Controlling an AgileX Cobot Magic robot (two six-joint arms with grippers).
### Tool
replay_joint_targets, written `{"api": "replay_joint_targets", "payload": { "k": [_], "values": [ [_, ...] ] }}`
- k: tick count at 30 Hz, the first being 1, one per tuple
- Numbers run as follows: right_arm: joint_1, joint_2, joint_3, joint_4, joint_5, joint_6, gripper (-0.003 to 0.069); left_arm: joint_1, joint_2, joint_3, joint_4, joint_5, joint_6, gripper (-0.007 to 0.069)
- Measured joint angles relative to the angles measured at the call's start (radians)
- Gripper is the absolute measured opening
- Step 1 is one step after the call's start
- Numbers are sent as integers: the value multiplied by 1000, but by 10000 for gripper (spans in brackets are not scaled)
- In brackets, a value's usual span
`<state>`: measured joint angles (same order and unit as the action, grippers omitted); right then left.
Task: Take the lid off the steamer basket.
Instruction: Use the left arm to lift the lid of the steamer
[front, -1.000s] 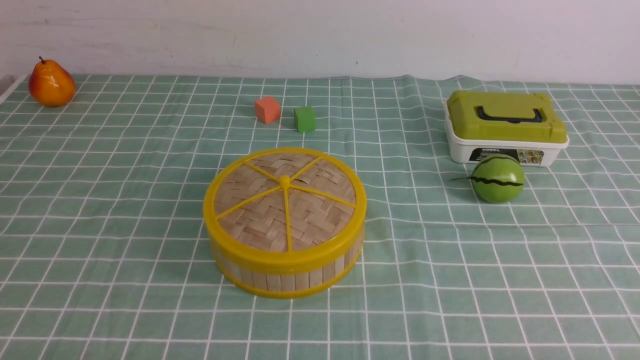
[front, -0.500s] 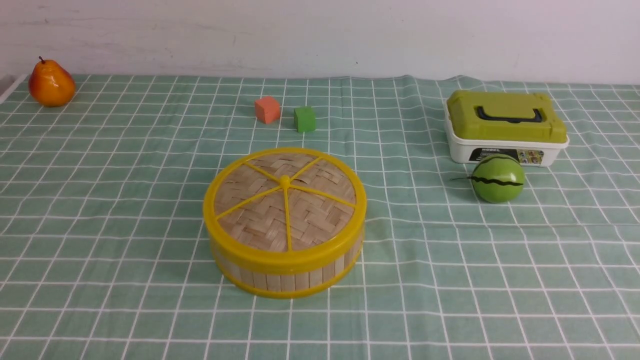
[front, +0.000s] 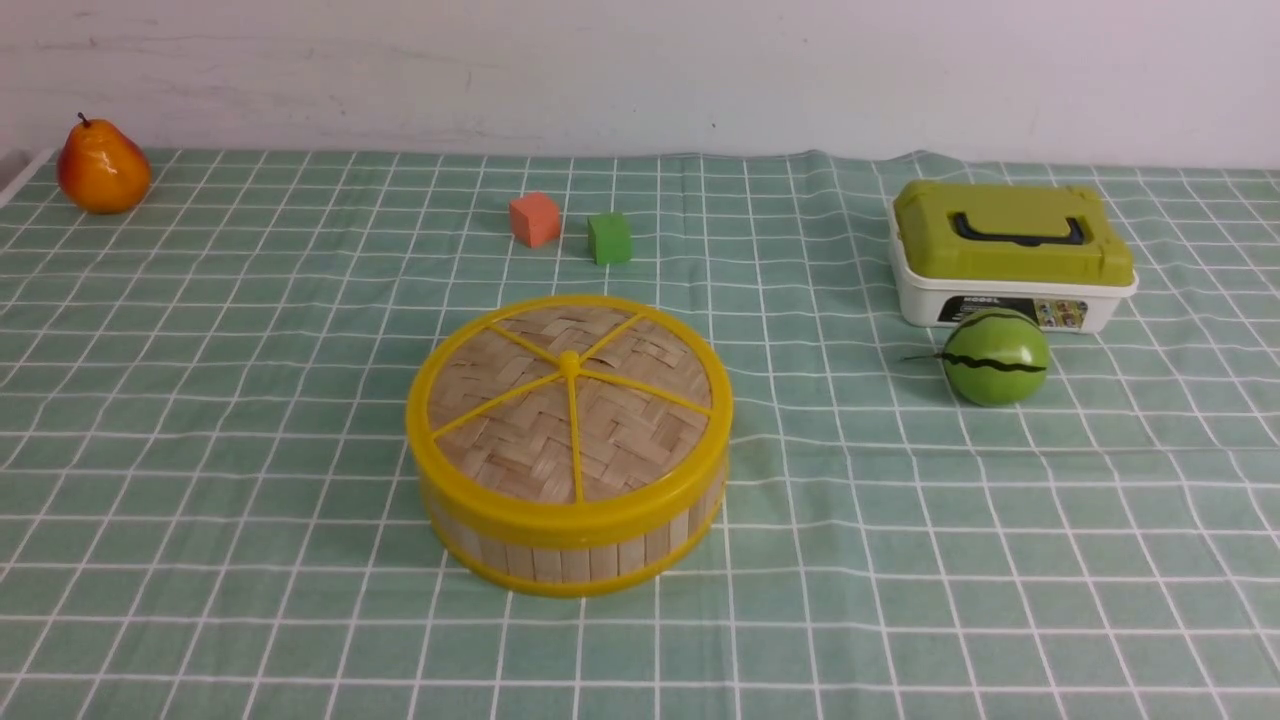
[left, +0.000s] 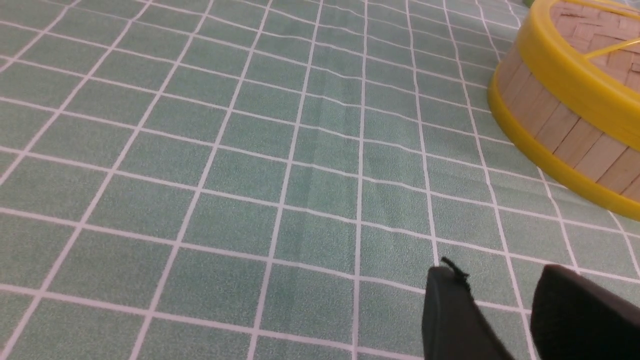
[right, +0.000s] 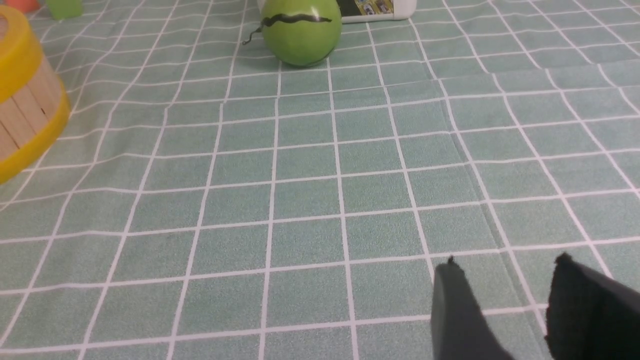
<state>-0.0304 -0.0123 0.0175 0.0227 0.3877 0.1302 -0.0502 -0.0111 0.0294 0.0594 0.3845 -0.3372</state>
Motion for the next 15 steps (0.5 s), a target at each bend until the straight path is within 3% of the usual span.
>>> {"api": "replay_joint_targets", "payload": {
  "k": [9,13,15],
  "values": [
    [0,0,0,0,0,0,241,0,0,0,10,-3,0,238],
    [0,0,0,0,0,0,241,0,0,0,66,-61,-2,238],
    [0,0,0,0,0,0,241,0,0,0,27,-123,-64,238]
  ]
}}
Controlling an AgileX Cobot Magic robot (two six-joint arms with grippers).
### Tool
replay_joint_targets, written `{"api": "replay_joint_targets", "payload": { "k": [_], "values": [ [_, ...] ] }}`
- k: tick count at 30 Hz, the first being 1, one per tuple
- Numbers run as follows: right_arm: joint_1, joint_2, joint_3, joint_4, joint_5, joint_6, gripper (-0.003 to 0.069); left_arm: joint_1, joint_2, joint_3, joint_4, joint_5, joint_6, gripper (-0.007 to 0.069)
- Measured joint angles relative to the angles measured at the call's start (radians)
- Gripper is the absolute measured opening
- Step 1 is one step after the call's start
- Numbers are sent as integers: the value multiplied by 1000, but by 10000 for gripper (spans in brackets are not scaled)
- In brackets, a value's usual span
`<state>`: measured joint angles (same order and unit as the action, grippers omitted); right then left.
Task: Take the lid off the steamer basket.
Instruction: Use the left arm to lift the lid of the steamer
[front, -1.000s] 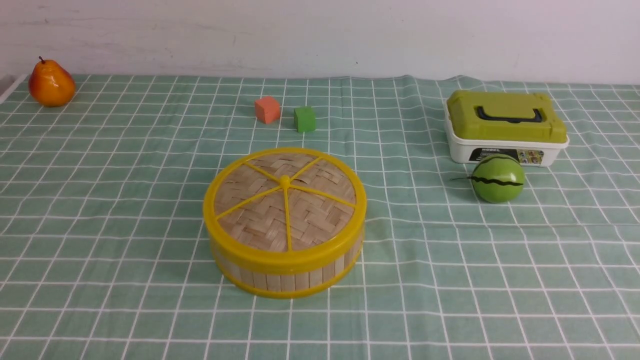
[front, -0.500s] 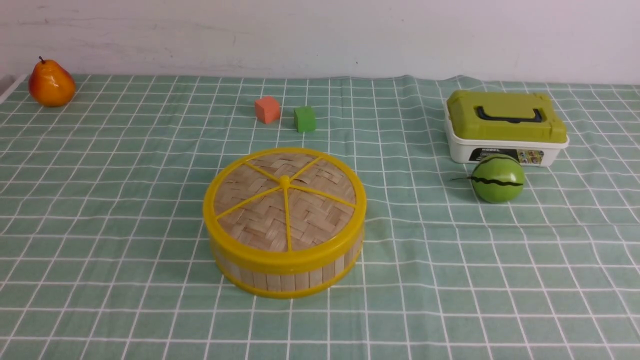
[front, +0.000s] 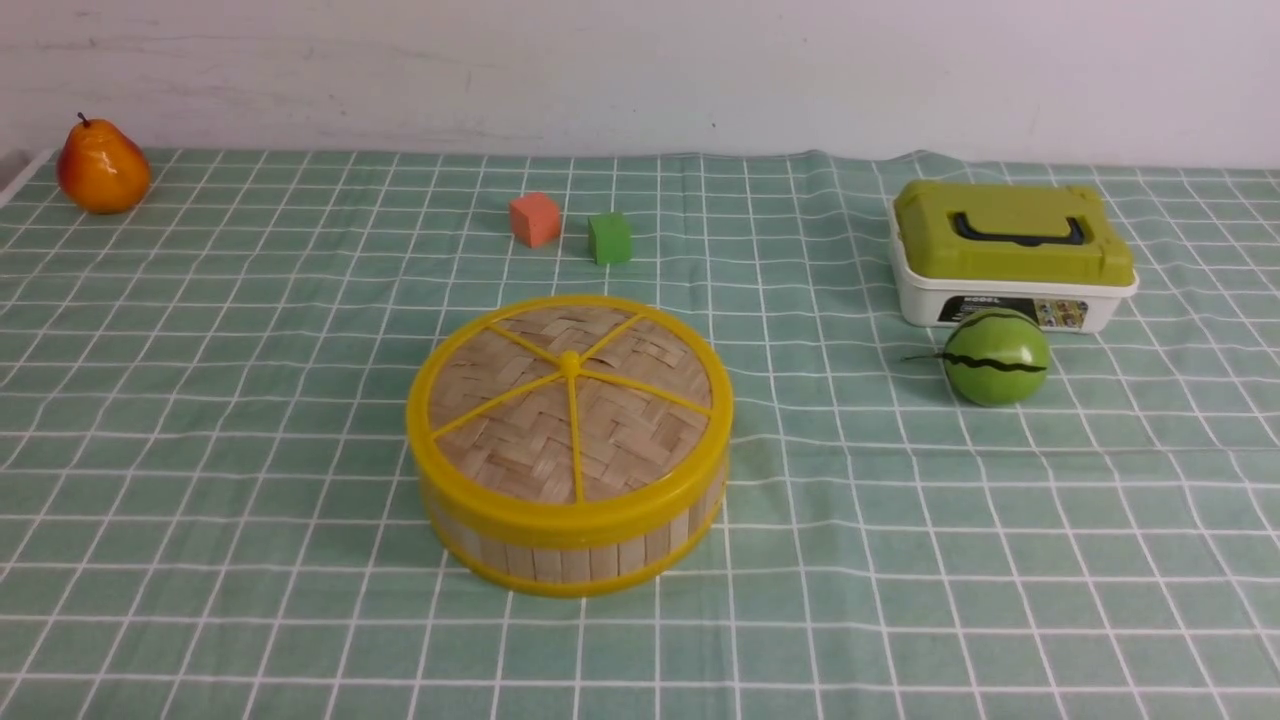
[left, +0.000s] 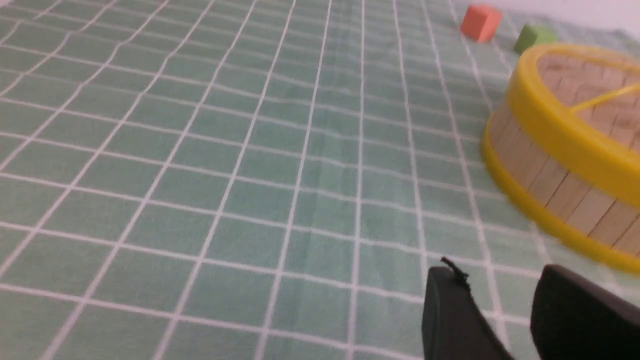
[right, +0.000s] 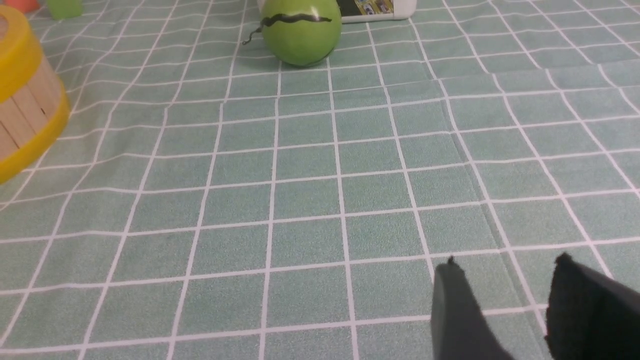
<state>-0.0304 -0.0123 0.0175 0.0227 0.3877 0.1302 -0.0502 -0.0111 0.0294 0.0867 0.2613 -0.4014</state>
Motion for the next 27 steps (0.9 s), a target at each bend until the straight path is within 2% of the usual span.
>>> {"api": "replay_joint_targets", "payload": {
  "k": [3,4,7,11,17,21,23,25,26,27],
  "values": [
    [0,0,0,0,0,0,241,0,0,0,-256,-52,-248,238],
    [0,0,0,0,0,0,241,0,0,0,-383,-57,-365,238],
    [0,0,0,0,0,0,241,0,0,0,-643,-60,-595,238],
    [0,0,0,0,0,0,241,0,0,0,-843,-77,-741,238],
    [0,0,0,0,0,0,241,0,0,0,-912,-97,-770,238],
    [0,0,0,0,0,0,241,0,0,1,-918,-214,-768,237],
    [0,0,0,0,0,0,241,0,0,-19,-868,-351,-691,213],
    [0,0,0,0,0,0,241,0,0,-84,-796,-413,-607,176],
    [0,0,0,0,0,0,241,0,2,-158,-733,-432,-506,140],
    [0,0,0,0,0,0,241,0,8,-186,-712,-432,-476,127]
  ]
}}
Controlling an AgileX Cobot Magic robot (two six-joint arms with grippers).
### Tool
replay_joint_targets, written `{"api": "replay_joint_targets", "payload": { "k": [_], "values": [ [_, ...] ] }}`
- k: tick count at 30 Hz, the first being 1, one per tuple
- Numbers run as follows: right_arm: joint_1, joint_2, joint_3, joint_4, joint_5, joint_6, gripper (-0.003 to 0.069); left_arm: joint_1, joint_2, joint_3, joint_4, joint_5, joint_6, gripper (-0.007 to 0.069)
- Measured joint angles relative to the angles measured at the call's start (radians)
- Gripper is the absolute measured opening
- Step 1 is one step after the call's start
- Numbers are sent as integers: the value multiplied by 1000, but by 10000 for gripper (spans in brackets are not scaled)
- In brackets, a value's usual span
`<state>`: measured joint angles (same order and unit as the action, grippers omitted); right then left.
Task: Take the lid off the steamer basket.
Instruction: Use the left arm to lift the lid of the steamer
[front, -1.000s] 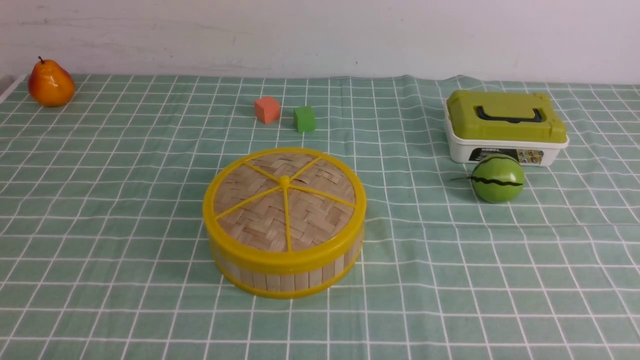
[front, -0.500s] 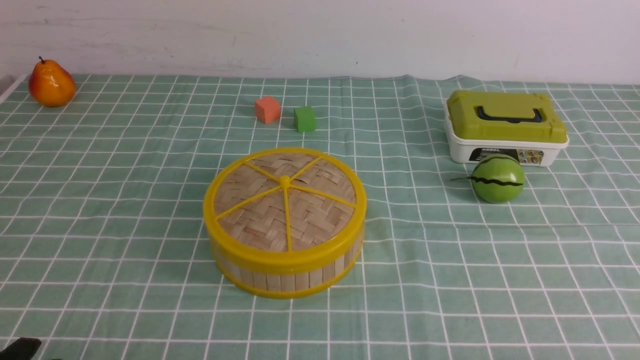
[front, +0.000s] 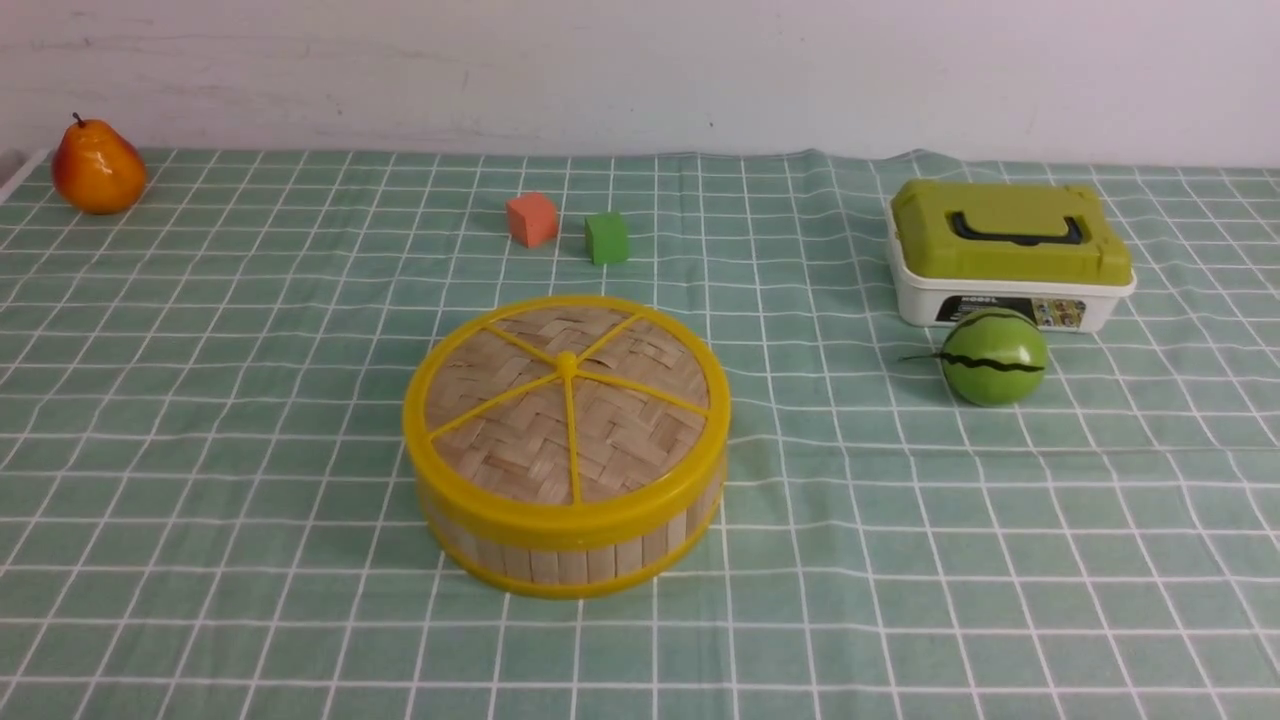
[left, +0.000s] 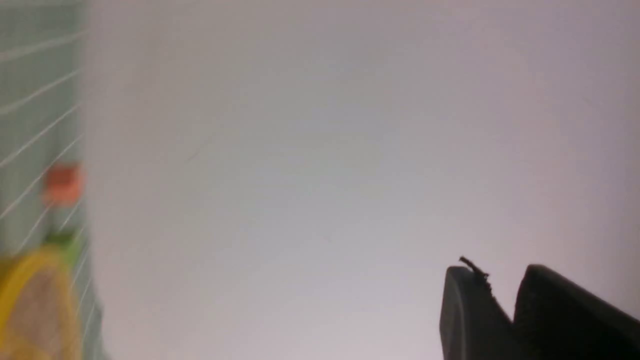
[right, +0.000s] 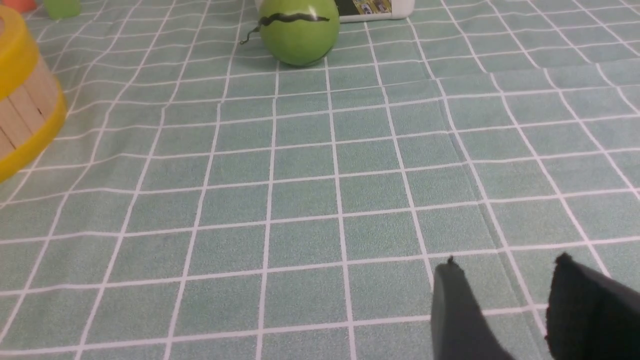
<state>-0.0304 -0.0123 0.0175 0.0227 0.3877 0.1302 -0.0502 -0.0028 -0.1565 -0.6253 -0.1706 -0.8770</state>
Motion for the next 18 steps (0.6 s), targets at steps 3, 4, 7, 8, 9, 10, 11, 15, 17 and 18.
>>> {"api": "replay_joint_targets", "payload": {
  "k": [3,4,7,8,9,10,11,15,17,18],
  "values": [
    [0,0,0,0,0,0,241,0,117,-277,166,189,233,16],
    [0,0,0,0,0,0,241,0,166,-343,195,280,294,-7],
    [0,0,0,0,0,0,241,0,396,-563,260,670,436,-13],
    [0,0,0,0,0,0,241,0,464,-613,271,771,461,-13],
    [0,0,0,0,0,0,241,0,567,-672,282,887,510,-13],
    [0,0,0,0,0,0,241,0,652,-727,291,1010,549,-13],
    [0,0,0,0,0,0,241,0,735,-777,296,1098,584,-13],
    [0,0,0,0,0,0,241,-10,1001,-939,252,1287,678,-13],
    [0,0,0,0,0,0,241,-55,1114,-1006,196,1303,721,-13],
    [0,0,0,0,0,0,241,-67,1135,-1013,191,1302,724,-13]
  ]
}}
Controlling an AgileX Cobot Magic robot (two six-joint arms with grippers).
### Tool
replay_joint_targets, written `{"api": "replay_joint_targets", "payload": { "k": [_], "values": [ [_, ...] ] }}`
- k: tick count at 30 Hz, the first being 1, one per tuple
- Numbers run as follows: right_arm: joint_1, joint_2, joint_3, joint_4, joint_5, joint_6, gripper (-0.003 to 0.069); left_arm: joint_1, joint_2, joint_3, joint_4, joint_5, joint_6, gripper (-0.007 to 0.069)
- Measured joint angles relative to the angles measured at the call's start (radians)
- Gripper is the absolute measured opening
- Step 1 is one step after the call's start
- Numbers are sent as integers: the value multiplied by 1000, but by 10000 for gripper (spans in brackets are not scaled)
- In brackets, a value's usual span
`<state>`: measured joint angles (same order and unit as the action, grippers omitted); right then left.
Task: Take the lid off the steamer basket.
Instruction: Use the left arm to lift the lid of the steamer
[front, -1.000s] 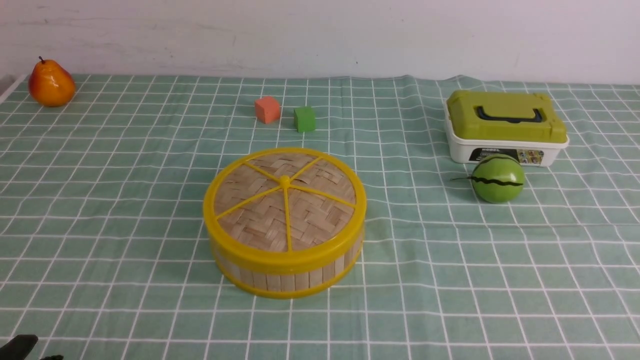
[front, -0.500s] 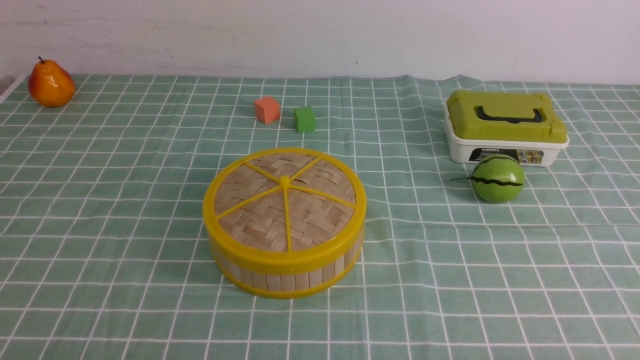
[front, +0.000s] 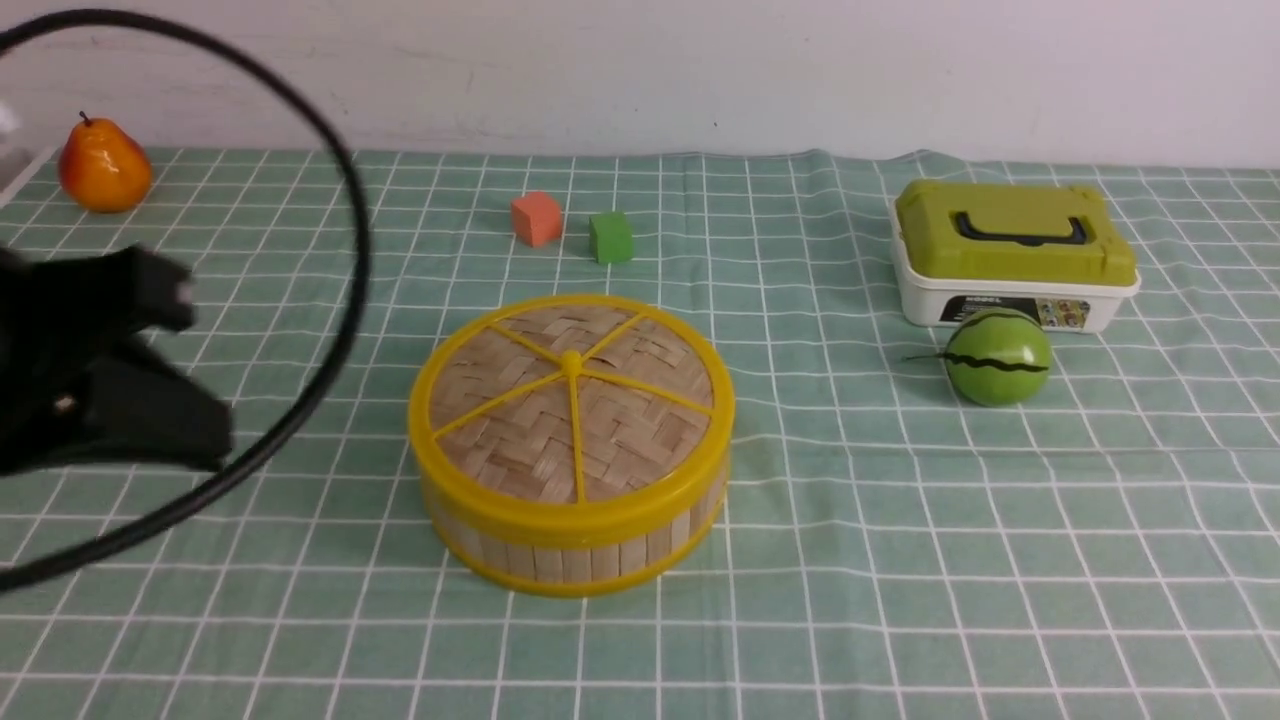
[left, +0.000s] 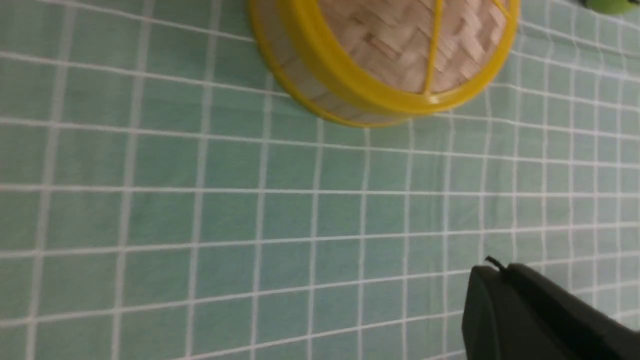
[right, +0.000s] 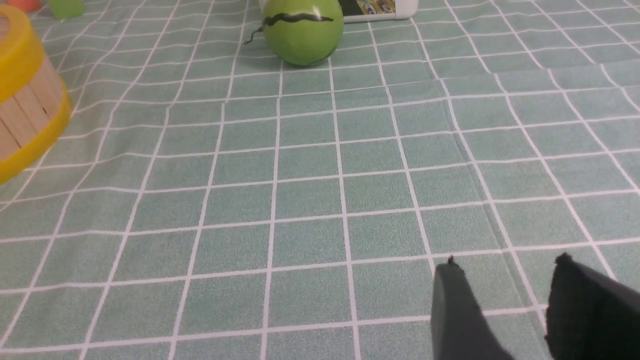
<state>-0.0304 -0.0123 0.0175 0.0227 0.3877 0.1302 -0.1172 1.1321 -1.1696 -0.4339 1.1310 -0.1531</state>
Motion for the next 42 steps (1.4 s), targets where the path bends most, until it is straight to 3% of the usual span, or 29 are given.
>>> {"api": "replay_joint_targets", "payload": {
  "k": [4,5,9,15,20,31,42],
  "values": [
    [0,0,0,0,0,0,241,-174,221,-163,36,-32,-11,-13],
    [0,0,0,0,0,0,241,-174,231,-172,36,-32,-14,-13],
    [0,0,0,0,0,0,241,-324,485,-404,281,-11,-139,-13],
    [0,0,0,0,0,0,241,-424,826,-745,535,96,-230,-13],
    [0,0,0,0,0,0,241,-433,968,-944,563,101,-255,-13],
    [0,0,0,0,0,0,241,-432,1004,-986,644,112,-328,6],
    [0,0,0,0,0,0,241,-432,1076,-986,717,111,-344,209]
  ]
}}
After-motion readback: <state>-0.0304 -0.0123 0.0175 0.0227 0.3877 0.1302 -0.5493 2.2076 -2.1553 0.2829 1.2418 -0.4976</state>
